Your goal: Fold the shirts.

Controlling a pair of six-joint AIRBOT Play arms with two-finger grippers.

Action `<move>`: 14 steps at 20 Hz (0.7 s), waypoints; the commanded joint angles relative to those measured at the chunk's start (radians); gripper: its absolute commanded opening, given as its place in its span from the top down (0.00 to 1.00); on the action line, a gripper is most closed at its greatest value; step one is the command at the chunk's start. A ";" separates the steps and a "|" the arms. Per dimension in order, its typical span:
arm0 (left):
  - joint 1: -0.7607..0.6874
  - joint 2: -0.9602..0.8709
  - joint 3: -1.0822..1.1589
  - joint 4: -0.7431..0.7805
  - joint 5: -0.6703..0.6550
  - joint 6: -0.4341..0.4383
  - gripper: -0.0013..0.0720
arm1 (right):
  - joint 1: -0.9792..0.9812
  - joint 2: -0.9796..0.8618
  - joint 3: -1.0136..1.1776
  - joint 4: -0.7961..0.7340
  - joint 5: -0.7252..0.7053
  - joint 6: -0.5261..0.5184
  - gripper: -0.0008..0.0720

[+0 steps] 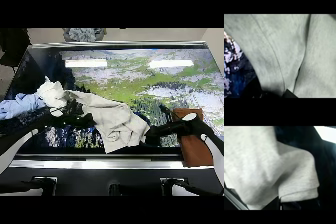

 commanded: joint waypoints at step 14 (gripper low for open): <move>0.436 0.568 1.207 0.295 0.005 -0.138 0.94 | -0.121 0.635 1.173 -0.412 -0.281 0.071 0.93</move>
